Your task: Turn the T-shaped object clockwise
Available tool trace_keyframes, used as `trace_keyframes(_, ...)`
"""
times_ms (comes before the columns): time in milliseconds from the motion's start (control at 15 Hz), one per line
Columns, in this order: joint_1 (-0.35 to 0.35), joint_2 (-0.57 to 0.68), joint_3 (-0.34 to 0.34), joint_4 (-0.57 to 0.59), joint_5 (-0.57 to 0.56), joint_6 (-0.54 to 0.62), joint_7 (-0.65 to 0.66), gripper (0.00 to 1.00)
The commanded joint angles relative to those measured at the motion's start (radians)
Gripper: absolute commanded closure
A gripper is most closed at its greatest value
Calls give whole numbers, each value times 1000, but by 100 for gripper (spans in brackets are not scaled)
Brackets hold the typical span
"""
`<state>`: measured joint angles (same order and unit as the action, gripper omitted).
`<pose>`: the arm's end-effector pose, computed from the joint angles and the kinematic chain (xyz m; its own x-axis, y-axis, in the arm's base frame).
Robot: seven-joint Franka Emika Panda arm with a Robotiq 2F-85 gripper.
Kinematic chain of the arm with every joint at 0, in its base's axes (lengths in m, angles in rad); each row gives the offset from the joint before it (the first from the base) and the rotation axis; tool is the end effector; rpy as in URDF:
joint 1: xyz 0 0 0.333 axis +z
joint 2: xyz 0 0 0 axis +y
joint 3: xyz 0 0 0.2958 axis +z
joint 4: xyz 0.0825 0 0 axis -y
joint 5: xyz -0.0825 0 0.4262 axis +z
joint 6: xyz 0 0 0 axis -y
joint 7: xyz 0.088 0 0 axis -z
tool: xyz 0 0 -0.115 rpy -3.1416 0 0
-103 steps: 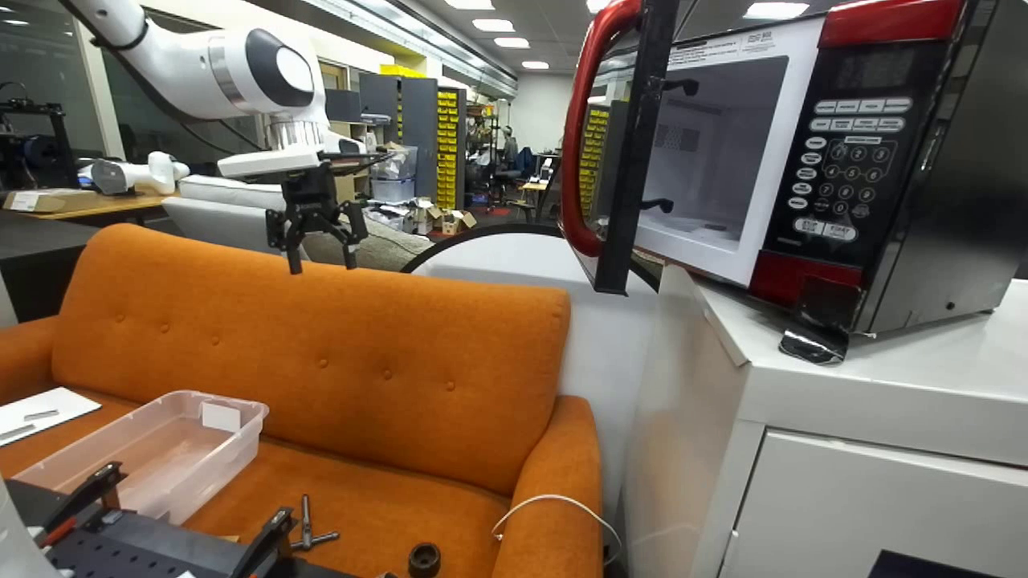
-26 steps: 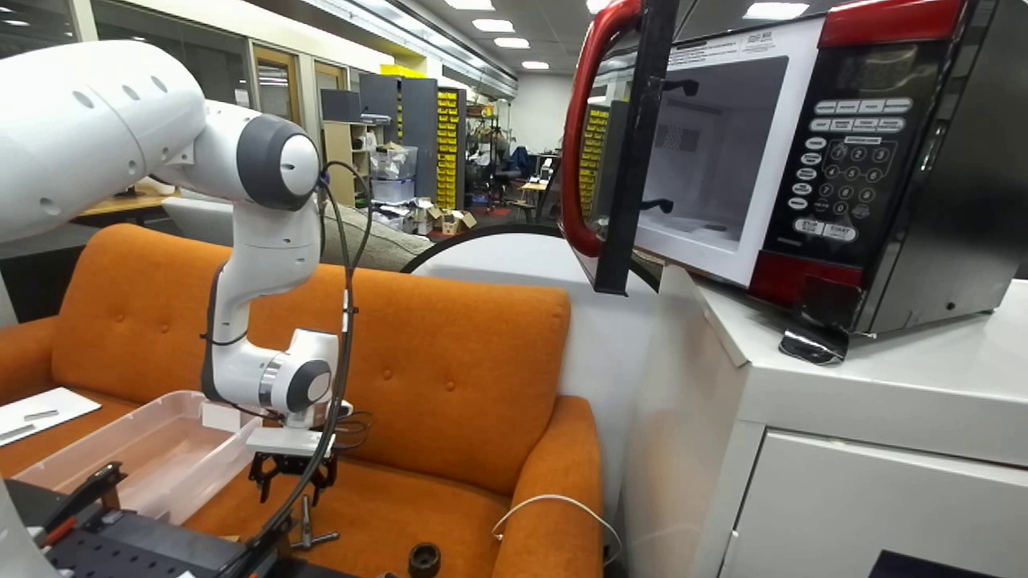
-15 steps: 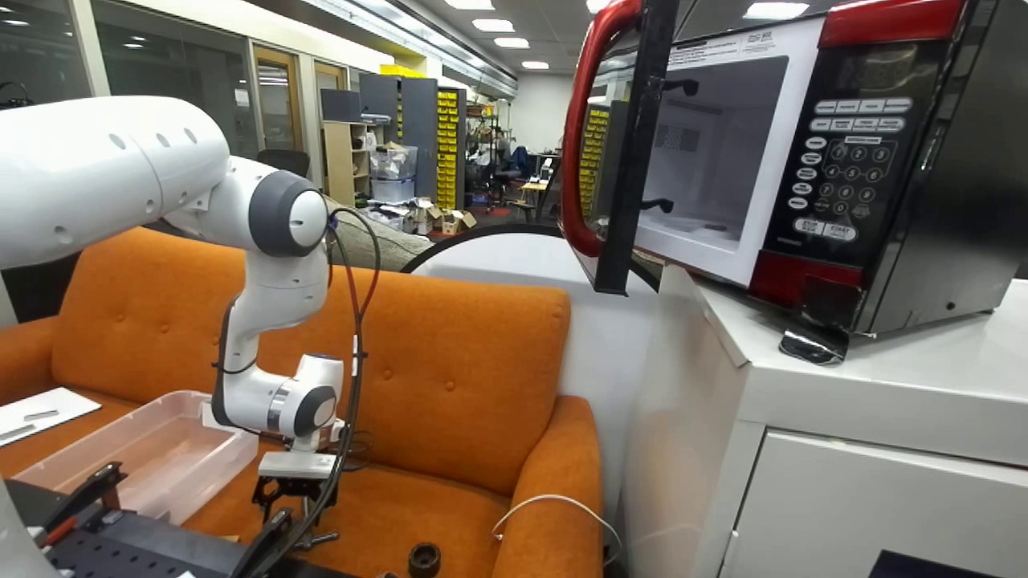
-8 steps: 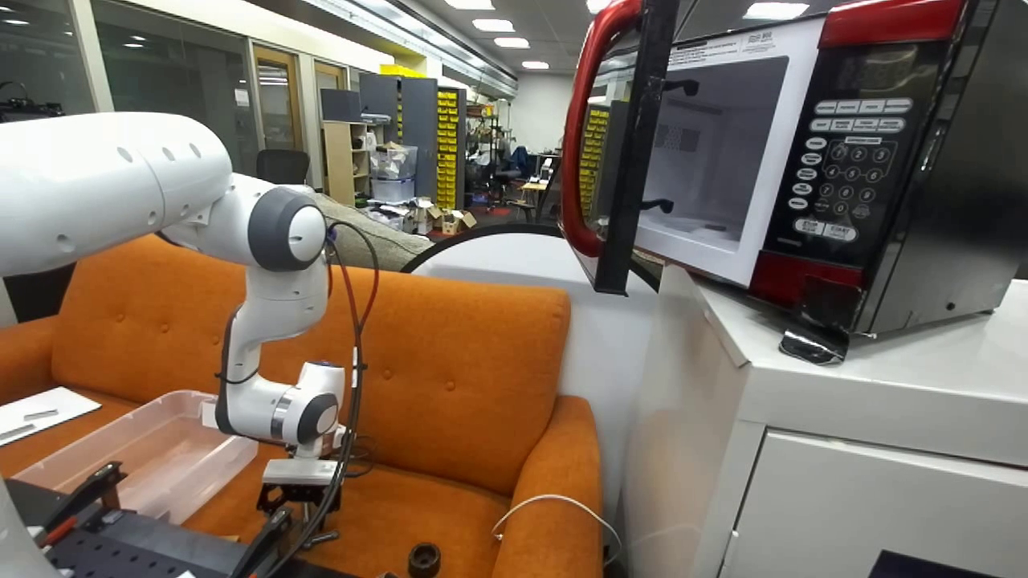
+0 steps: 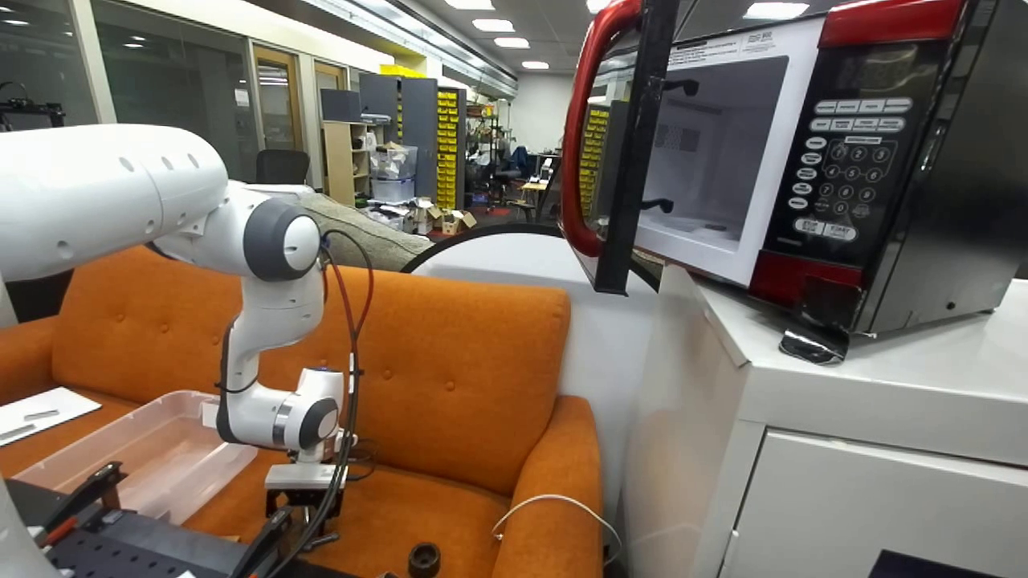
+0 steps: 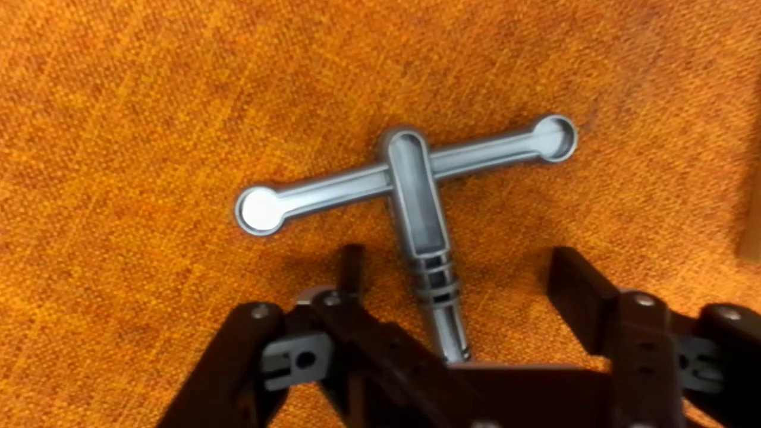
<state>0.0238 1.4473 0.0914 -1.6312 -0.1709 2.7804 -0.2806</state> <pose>0.4605 0.0777 -0.2650 0.8423 0.4797 -0.2458 0.4551 -0.8773 -0.1525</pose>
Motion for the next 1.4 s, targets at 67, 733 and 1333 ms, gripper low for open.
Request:
trace_keyframes(67,15,17,-21,27,0,-2,36,58)
trace_keyframes(733,-31,-67,6,-68,23,9,50,95)
trace_keyframes(1333,-50,-283,7,-243,131,111,199,95)
